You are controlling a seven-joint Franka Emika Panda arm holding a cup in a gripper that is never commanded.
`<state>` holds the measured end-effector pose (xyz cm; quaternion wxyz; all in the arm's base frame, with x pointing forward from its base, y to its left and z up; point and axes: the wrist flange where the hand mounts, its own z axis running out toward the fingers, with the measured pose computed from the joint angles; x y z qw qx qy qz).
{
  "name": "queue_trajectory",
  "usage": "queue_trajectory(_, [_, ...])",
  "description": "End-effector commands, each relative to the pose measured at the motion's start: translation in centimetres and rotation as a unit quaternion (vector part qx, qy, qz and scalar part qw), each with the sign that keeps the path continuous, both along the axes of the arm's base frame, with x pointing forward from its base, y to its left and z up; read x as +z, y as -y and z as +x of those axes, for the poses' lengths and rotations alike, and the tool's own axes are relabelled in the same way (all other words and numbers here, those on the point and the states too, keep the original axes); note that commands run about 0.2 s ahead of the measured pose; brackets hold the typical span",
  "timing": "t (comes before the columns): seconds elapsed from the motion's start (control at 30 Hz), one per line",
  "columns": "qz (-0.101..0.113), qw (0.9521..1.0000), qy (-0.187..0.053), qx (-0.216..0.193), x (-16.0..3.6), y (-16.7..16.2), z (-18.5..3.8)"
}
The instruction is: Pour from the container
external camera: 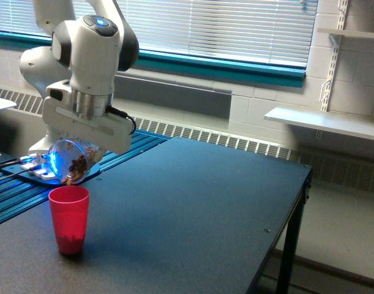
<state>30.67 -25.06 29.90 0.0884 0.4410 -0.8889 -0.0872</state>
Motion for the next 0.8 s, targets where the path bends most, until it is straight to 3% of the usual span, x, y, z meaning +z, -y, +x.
queue_trajectory(0.03, [0.003, 0.9999, -0.010, 0.003, 0.01, -0.12, 0.39])
queue_trajectory(0.63, [0.003, 0.9991, -0.036, 0.021, -0.17, -0.01, 0.93])
queue_trajectory(0.8, [0.001, 0.9981, -0.054, 0.028, -0.58, -0.19, 0.91])
